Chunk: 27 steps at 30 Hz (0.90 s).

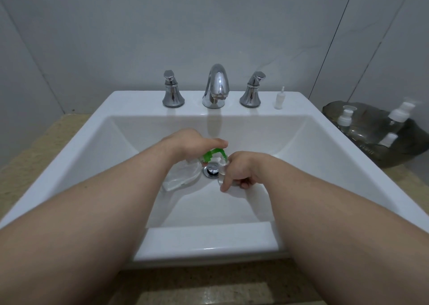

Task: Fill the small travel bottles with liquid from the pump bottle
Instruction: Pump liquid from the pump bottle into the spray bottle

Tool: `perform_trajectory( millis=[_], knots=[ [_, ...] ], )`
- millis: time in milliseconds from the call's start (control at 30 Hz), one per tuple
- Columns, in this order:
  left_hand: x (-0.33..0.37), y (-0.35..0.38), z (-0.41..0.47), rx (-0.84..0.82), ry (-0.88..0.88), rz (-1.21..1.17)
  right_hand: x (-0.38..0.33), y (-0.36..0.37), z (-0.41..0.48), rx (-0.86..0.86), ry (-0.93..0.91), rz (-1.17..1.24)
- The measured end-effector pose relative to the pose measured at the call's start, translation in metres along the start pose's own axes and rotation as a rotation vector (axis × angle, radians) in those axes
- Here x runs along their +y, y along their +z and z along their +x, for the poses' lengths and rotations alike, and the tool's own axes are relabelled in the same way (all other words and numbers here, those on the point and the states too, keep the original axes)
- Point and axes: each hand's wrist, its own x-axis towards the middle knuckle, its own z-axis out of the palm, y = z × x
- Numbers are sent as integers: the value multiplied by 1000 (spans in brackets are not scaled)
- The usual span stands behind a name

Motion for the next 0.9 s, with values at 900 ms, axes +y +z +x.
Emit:
perform_trajectory(
  millis=[900],
  knots=[
    [5,-1,-8,9,11,26,0,0,1,-17,-11,6]
  ],
)
